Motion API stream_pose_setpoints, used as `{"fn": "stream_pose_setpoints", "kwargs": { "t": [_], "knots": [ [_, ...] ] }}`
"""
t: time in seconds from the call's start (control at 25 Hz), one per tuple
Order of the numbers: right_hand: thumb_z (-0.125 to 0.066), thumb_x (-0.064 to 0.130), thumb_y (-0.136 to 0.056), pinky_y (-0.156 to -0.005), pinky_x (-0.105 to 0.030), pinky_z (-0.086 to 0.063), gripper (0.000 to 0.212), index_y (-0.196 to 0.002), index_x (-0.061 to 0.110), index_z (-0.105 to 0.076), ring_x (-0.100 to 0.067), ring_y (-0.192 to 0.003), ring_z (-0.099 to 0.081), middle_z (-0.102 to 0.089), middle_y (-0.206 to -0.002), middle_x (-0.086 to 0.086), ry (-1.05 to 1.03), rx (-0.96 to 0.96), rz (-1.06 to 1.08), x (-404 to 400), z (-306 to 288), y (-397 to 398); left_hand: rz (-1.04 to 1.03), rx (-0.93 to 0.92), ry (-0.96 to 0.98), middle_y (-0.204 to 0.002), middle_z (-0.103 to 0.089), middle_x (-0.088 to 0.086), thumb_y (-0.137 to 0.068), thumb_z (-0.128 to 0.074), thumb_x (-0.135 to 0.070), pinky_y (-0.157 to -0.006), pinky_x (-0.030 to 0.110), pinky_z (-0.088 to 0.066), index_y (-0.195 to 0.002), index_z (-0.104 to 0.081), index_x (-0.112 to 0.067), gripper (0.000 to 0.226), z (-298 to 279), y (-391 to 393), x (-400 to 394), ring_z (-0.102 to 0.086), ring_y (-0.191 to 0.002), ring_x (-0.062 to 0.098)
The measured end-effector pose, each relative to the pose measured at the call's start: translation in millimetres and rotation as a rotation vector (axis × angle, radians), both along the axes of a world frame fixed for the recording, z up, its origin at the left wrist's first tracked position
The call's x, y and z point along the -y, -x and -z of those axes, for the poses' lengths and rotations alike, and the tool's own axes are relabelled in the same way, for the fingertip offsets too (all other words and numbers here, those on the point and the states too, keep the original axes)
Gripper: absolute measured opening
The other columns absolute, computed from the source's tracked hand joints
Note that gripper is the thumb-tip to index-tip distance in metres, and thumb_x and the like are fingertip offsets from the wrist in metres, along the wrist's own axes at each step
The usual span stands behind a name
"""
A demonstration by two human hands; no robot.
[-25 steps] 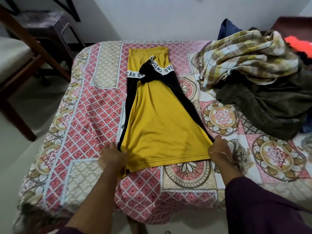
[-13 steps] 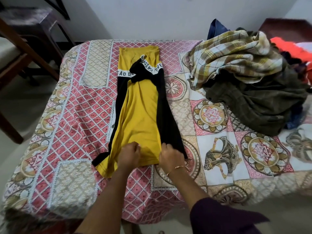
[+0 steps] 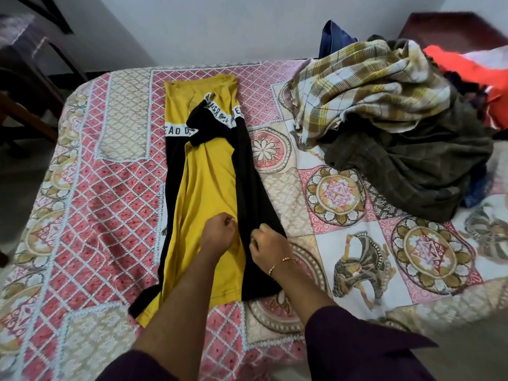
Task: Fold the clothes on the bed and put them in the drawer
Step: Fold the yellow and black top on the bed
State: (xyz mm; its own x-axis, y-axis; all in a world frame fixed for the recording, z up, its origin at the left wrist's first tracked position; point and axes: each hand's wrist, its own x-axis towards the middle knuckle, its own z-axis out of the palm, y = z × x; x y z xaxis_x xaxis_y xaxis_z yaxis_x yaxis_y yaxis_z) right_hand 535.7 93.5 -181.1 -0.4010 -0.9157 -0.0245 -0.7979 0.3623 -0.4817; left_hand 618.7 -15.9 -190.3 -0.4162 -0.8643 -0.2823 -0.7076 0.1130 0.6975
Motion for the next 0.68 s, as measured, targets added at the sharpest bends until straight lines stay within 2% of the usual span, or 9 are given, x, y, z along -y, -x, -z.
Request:
{"fn": "stream_pose_setpoints", "kwargs": {
  "t": [0.12, 0.24, 0.36, 0.4, 0.48, 0.52, 0.6, 0.68],
  "knots": [
    [-0.065, 0.002, -0.066, -0.046, -0.035, -0.048, 0.007, -0.069, -0.003, -0.061, -0.037, -0.059, -0.058, -0.055, -0.075, -0.021, 0.053, -0.044, 0.099, 39, 15, 17, 0.022, -0.004, -0.038, -0.102, -0.067, 0.016, -0.095, -0.046, -0.014, -0.078, 0.036, -0.046, -0.102, -0.066, 0.000, 0.025, 0, 27, 37, -0.060, -0.096, 0.033],
    [-0.071, -0.008, -0.057, -0.046, -0.034, -0.050, 0.018, -0.071, -0.001, -0.063, -0.035, -0.062, -0.057, -0.055, -0.075, -0.018, 0.138, -0.051, 0.160, 96, 23, 38, -0.044, -0.042, -0.148, -0.099, -0.067, 0.021, -0.095, -0.046, -0.011, -0.081, 0.041, -0.049, -0.096, -0.067, 0.001, 0.025, 8, 53, 94, -0.061, -0.095, 0.036],
    [-0.058, 0.005, -0.075, -0.052, -0.034, -0.052, 0.016, -0.087, 0.000, -0.066, -0.035, -0.068, -0.059, -0.058, -0.080, -0.018, 0.195, -0.096, 0.222, 143, 30, 58, -0.179, -0.193, -0.335, -0.094, -0.066, 0.022, -0.095, -0.043, -0.010, -0.086, 0.048, -0.050, -0.073, -0.062, -0.011, 0.030, 10, 85, 148, -0.062, -0.089, 0.034],
    [-0.048, 0.014, -0.084, -0.053, -0.035, -0.053, 0.024, -0.093, 0.000, -0.066, -0.035, -0.069, -0.060, -0.059, -0.082, -0.018, 0.205, -0.105, 0.238, 153, 32, 63, -0.222, -0.248, -0.386, -0.090, -0.064, 0.019, -0.096, -0.042, -0.009, -0.087, 0.048, -0.049, -0.068, -0.058, -0.016, 0.033, 9, 95, 160, -0.060, -0.086, 0.031],
    [-0.028, 0.031, -0.098, -0.065, -0.039, -0.052, 0.049, -0.109, -0.001, -0.062, -0.037, -0.080, -0.060, -0.060, -0.092, -0.019, 0.212, -0.055, 0.272, 171, 35, 73, -0.277, -0.337, -0.518, -0.084, -0.059, 0.011, -0.098, -0.039, -0.008, -0.075, 0.037, -0.048, -0.068, -0.053, -0.017, 0.034, 4, 120, 185, -0.055, -0.078, 0.024],
    [-0.019, 0.037, -0.099, -0.073, -0.040, -0.049, 0.058, -0.116, -0.001, -0.059, -0.037, -0.086, -0.058, -0.061, -0.098, -0.019, 0.218, -0.037, 0.293, 177, 37, 77, -0.299, -0.374, -0.587, -0.082, -0.056, 0.008, -0.099, -0.037, -0.009, -0.068, 0.031, -0.045, -0.070, -0.051, -0.015, 0.032, 0, 131, 194, -0.052, -0.072, 0.021],
    [-0.014, 0.041, -0.100, -0.081, -0.038, -0.041, 0.062, -0.124, 0.001, -0.054, -0.032, -0.094, -0.054, -0.063, -0.105, -0.017, 0.232, -0.054, 0.307, 183, 44, 79, -0.353, -0.430, -0.719, -0.076, -0.050, 0.003, -0.101, -0.037, -0.016, -0.059, 0.025, -0.037, -0.072, -0.048, -0.014, 0.031, 2, 148, 210, -0.046, -0.063, 0.015],
    [-0.016, 0.047, -0.099, -0.080, -0.040, -0.046, 0.061, -0.130, 0.006, -0.048, -0.030, -0.103, -0.051, -0.064, -0.113, -0.012, 0.233, -0.078, 0.290, 181, 50, 78, -0.409, -0.441, -0.783, -0.068, -0.047, 0.003, -0.099, -0.045, -0.019, -0.051, 0.023, -0.035, -0.072, -0.048, -0.011, 0.029, 5, 158, 218, -0.043, -0.053, 0.013]
  ]
}}
